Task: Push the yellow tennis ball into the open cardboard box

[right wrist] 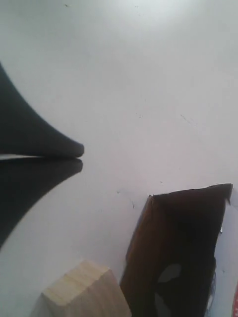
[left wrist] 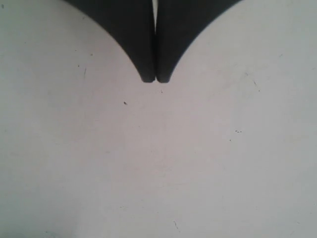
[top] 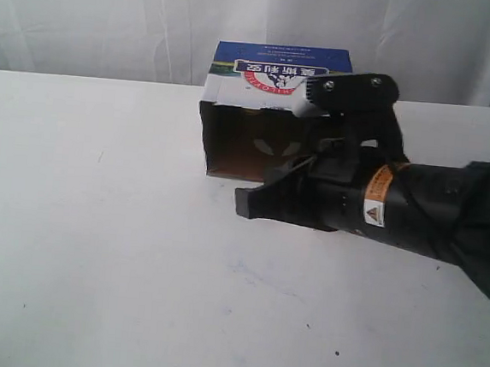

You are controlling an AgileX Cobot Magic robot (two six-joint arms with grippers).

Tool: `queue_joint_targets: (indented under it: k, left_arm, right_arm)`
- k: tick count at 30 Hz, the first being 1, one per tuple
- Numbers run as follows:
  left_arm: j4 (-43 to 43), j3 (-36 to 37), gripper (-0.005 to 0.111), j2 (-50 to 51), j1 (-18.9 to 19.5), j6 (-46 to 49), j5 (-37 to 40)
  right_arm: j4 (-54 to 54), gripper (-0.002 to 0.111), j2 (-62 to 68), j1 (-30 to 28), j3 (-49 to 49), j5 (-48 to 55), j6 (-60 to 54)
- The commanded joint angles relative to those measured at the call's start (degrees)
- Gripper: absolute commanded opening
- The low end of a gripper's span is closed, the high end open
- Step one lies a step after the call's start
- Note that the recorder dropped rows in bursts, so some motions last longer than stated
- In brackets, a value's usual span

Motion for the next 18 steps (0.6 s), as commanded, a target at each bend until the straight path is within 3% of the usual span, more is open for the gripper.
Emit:
queue_joint_targets:
  k: [1, 10, 18]
  left_arm:
    - [0.0, 0.2, 0.0, -0.3, -0.3, 0.1, 1.0]
    - [0.0, 0.2, 0.0, -0.3, -0.3, 0.1, 1.0]
    - [0.0, 0.2, 0.0, -0.3, -0.3, 0.1, 1.0]
  right_arm:
    - [0.1, 0.0, -8.3, -3.1, 5.4, -0.6, 0.3]
    - [0.0, 0.0, -37.6, -15.3, 23.6, 3.6, 1.1]
    - [0.8, 0.0, -51.1, -20.4, 33.0, 3.6, 1.2]
